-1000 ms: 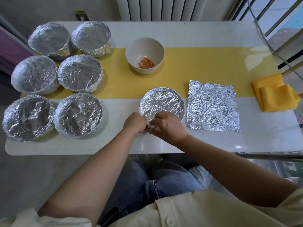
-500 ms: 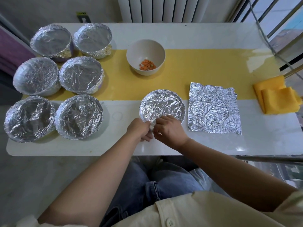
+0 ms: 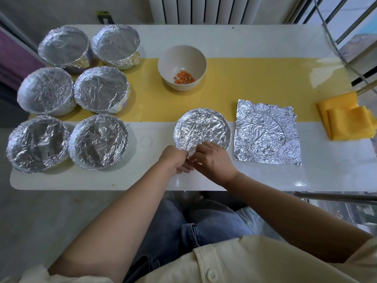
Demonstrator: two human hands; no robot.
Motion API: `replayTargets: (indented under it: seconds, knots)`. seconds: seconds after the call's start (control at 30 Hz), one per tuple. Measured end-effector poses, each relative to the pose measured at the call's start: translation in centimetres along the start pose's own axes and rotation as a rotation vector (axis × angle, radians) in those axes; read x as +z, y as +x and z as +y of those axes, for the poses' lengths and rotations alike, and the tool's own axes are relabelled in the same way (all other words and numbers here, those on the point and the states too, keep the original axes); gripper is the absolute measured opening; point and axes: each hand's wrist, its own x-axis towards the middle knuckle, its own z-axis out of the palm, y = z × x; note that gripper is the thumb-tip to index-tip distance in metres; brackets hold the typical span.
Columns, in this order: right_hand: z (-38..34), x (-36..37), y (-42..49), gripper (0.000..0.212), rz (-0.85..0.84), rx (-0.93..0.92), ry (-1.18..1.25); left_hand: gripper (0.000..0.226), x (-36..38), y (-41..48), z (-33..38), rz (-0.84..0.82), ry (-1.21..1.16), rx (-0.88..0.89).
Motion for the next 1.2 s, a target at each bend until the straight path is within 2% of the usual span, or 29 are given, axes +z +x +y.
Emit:
replayTargets:
  seconds: [0.1,0.23,0.3,0.4,0.57,0.77,0.87,1.2]
  knots:
    - [0.8,-0.4,-0.8,0.023,-0.044,0.061,-0.021,0.027,-0.6,0.1,0.3,0.002,0.002,0.002]
    - [1.0,-0.3,-0.8,0.013,-0.033,0.043,-0.027,0.031,-0.8,-0.1,0.0,0.021,-0.007,0.018]
    - [0.9,0.0,-0.6,0.017,-0.016,0.031,-0.019,0.038,-0.7,-0.4,-0.3,0.052,-0.024,0.019]
    - [0.9,0.2,-0.6,0.017,0.0,0.02,-0.015,0.052,0.1,-0.8,-0.7,-0.003,-0.068,-0.032]
    - [0.9,0.0,-0.5,0.019,0.006,-0.017,-0.007,0.023,1.3,-0.6,-0.6,0.018,-0.2,-0.003]
    - [0.7,0.5,-0.1,0.02,0.03,-0.017,0.003,0.028,0.9,-0.2,-0.8,0.043,-0.222,-0.016]
    - [0.7,0.5,-0.2,0.021,0.014,-0.007,0.001,0.032,1.1,0.4,-0.9,0.127,-0.223,0.044]
    - [0.0,0.7,0.4,0.018,0.015,0.055,0.015,0.032,0.2,1.6,-0.5,0.199,-0.056,0.138]
